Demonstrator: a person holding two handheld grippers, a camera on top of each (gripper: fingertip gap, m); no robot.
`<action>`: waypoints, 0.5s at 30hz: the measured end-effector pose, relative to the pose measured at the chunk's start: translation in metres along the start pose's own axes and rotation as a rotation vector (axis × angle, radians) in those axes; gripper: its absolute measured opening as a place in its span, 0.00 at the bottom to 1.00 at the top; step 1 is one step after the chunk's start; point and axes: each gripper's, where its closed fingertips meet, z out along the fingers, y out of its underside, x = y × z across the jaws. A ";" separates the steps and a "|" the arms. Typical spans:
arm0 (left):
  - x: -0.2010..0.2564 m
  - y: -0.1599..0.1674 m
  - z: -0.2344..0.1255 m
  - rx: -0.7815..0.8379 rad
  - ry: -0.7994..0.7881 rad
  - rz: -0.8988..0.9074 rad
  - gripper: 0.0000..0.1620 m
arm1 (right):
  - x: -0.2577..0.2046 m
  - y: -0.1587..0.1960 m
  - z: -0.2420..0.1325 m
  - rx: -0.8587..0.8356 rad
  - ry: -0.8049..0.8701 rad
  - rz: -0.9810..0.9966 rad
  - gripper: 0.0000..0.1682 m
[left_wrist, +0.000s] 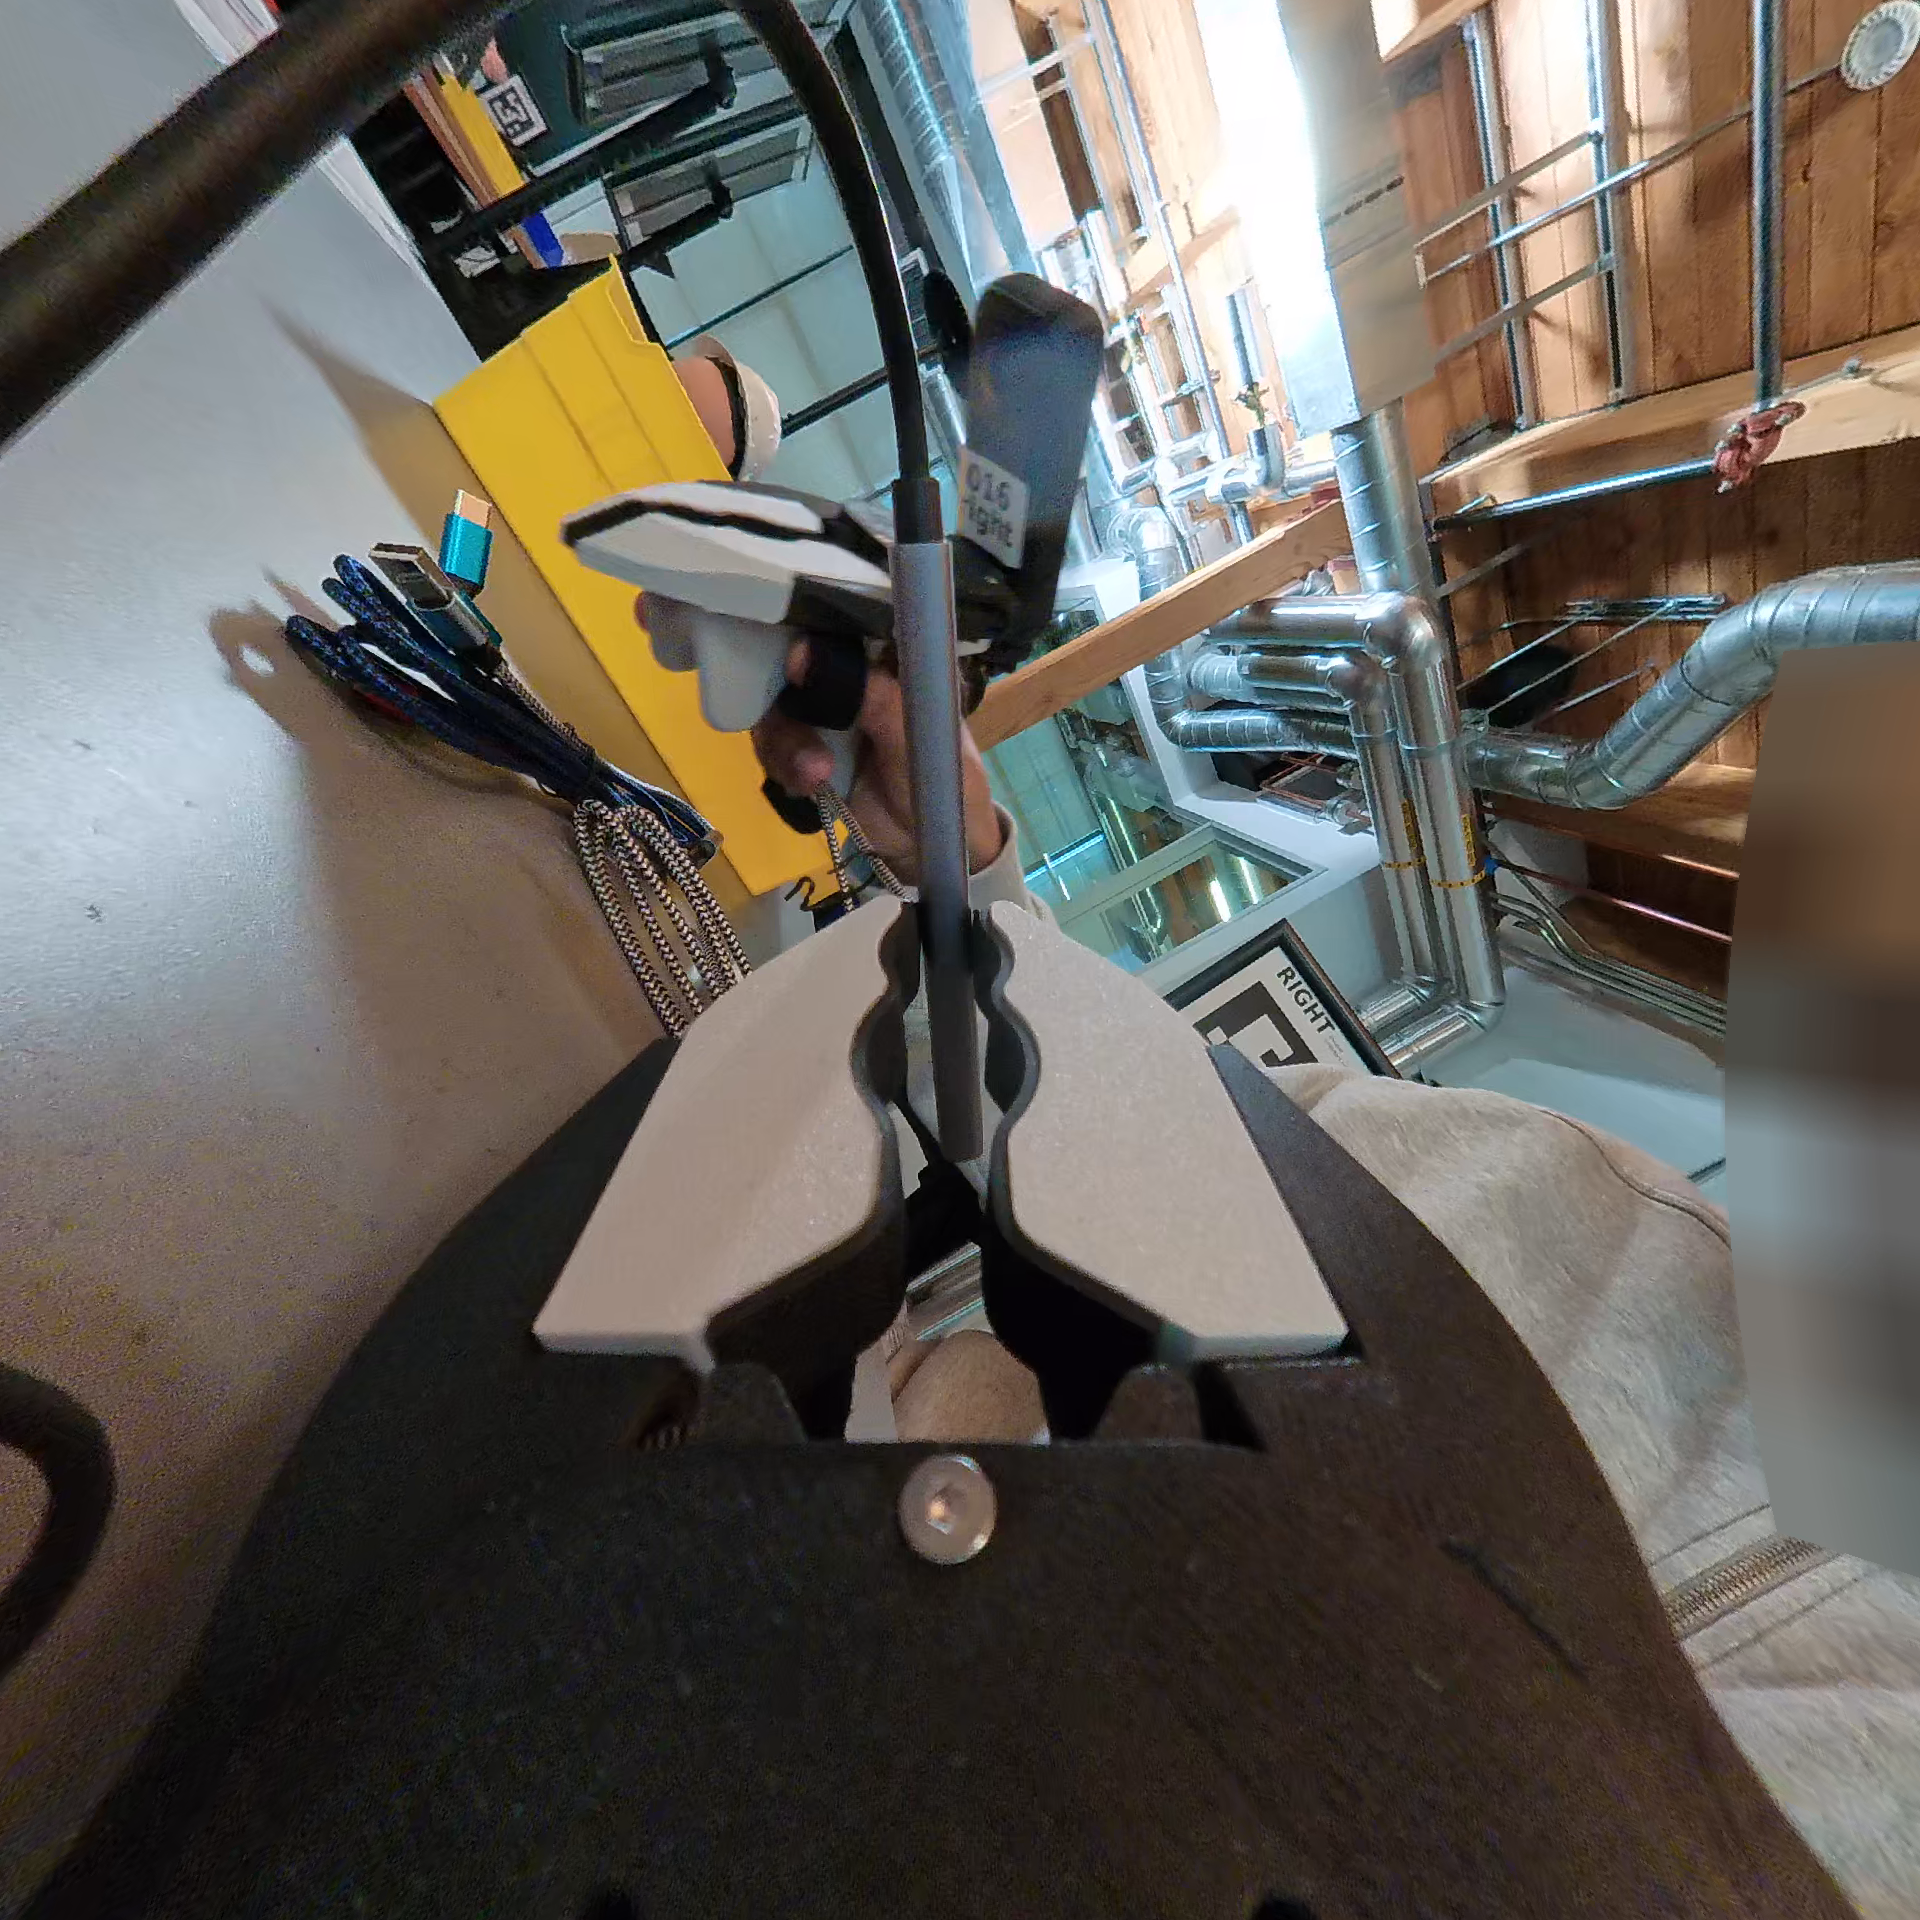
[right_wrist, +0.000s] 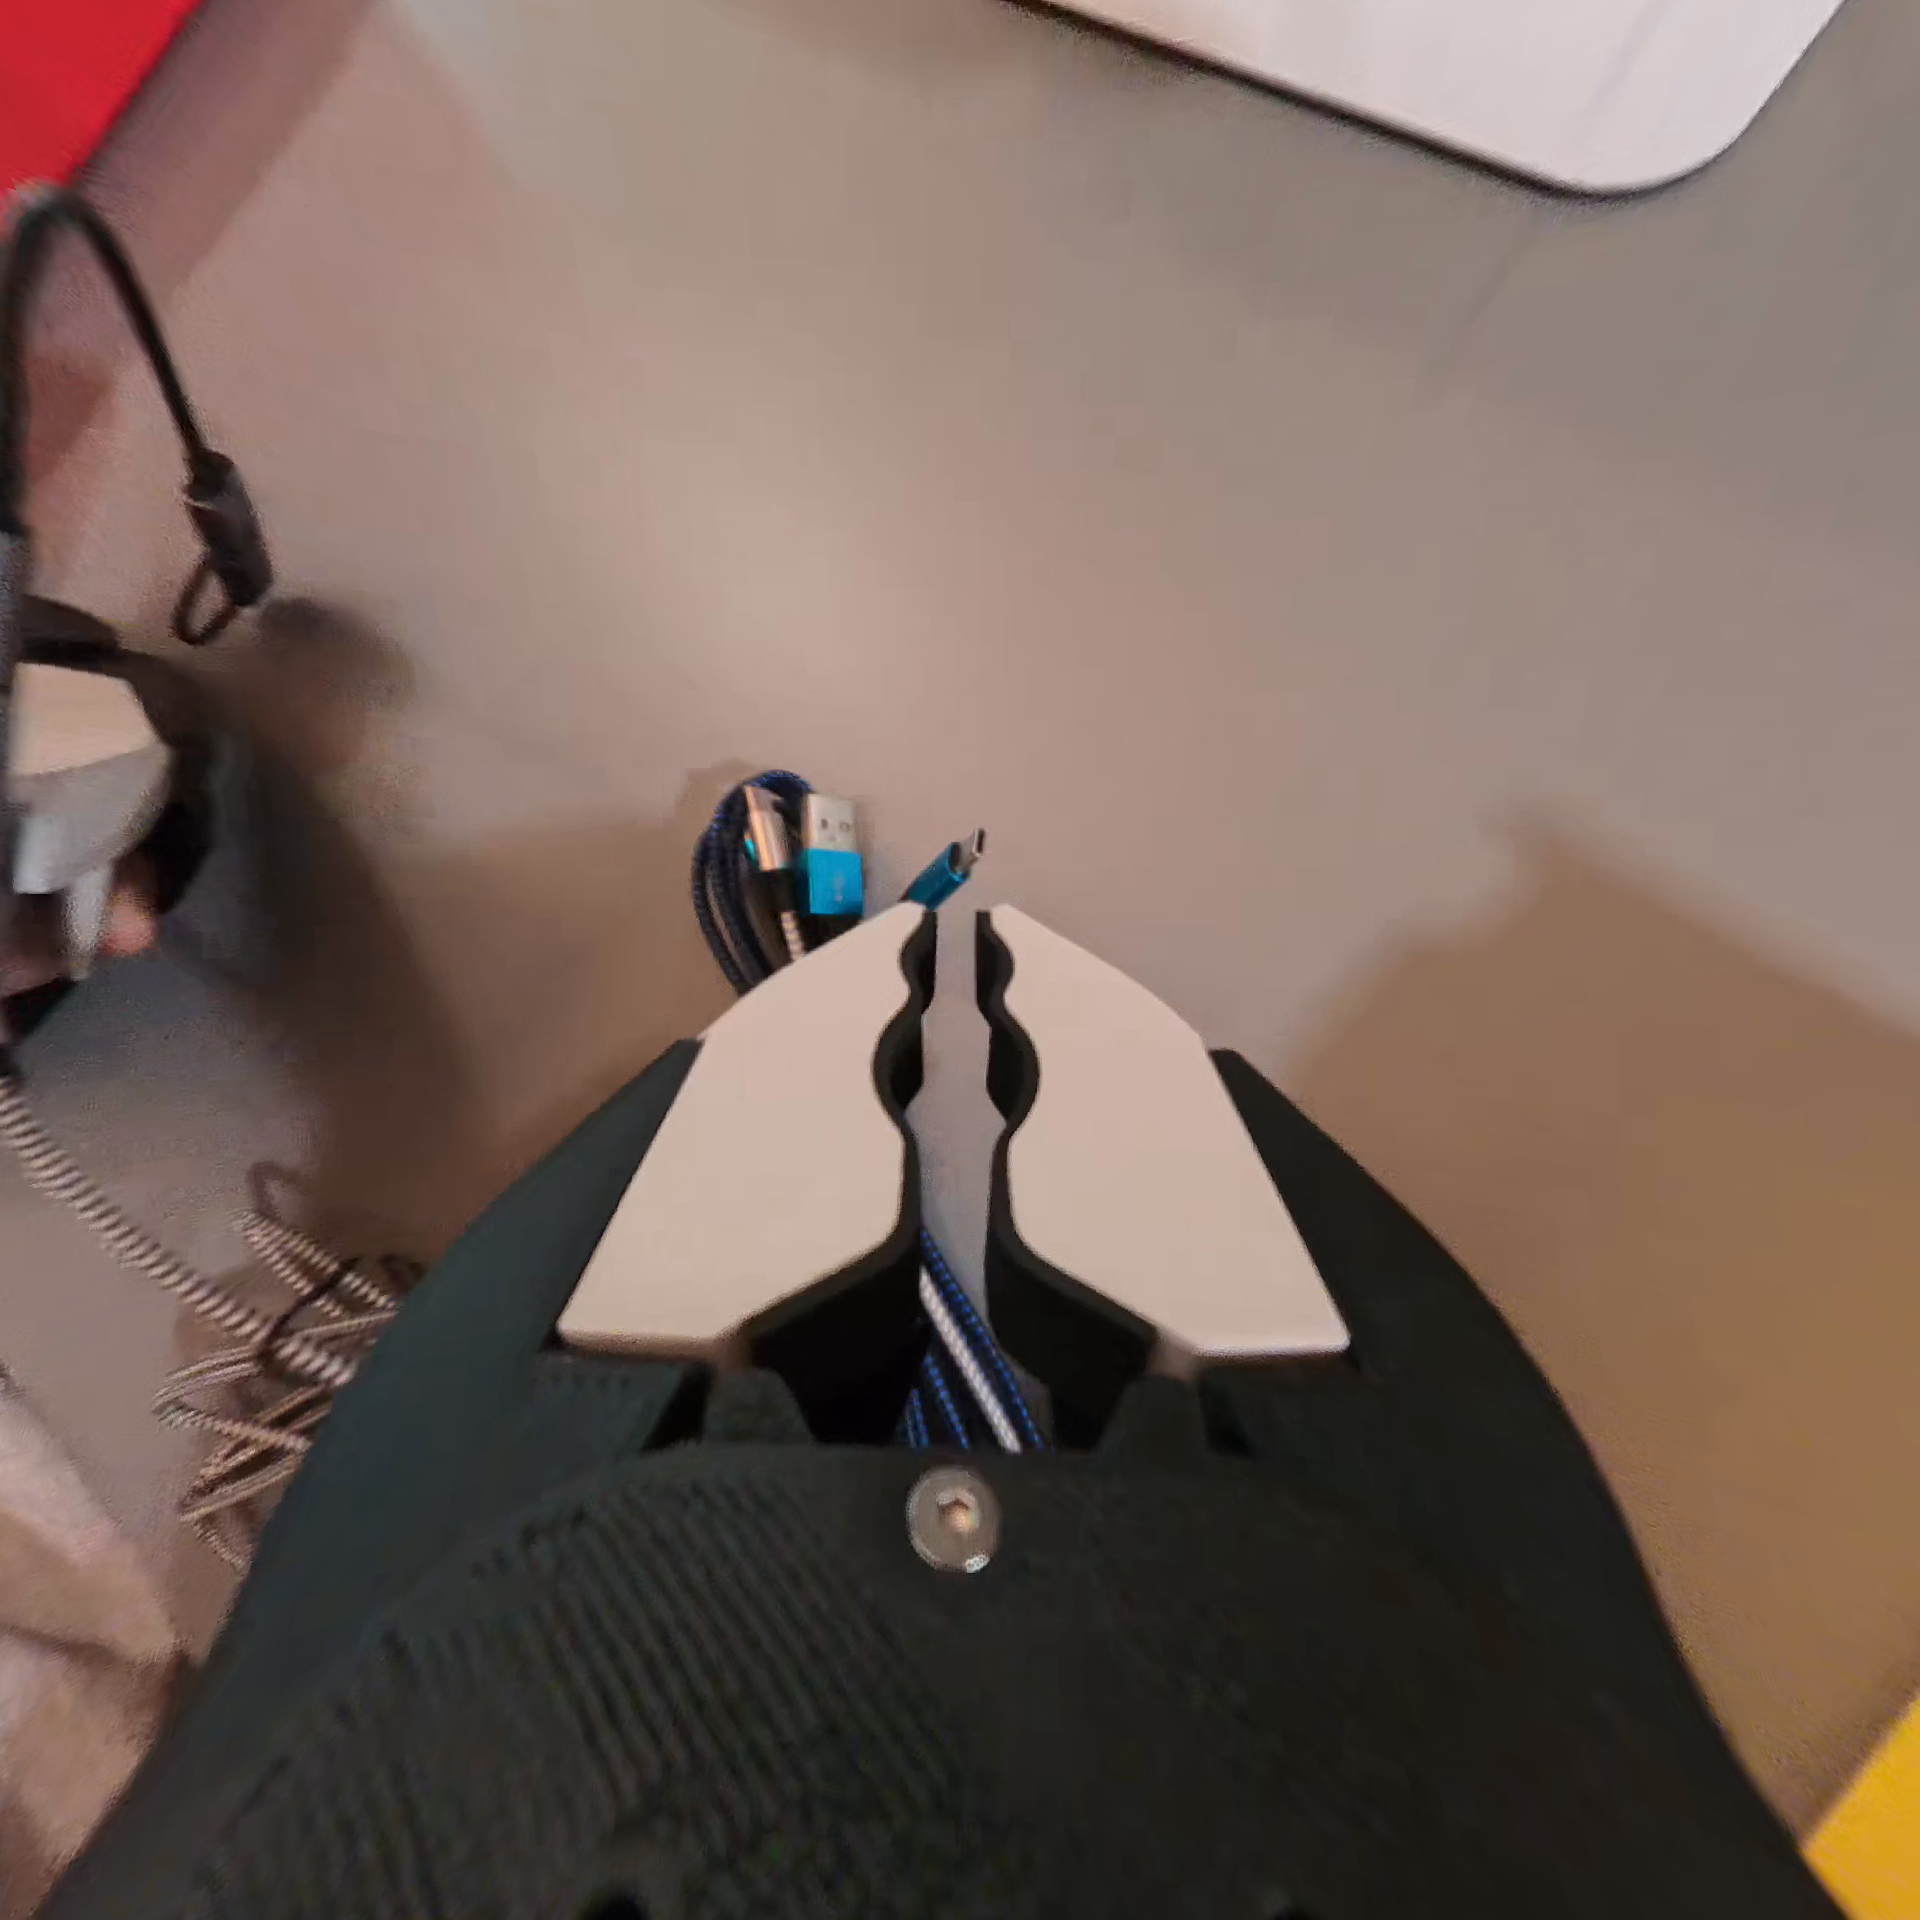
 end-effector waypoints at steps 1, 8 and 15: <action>0.000 0.000 0.000 0.000 0.000 0.000 0.05 | 0.002 0.005 0.006 -0.015 0.003 0.007 0.07; 0.000 0.000 0.000 -0.001 0.011 -0.012 0.05 | -0.012 0.018 0.027 -0.053 -0.132 0.117 0.15; 0.000 0.001 0.001 -0.004 0.010 -0.011 0.05 | -0.019 0.008 0.028 0.011 -0.231 0.132 0.00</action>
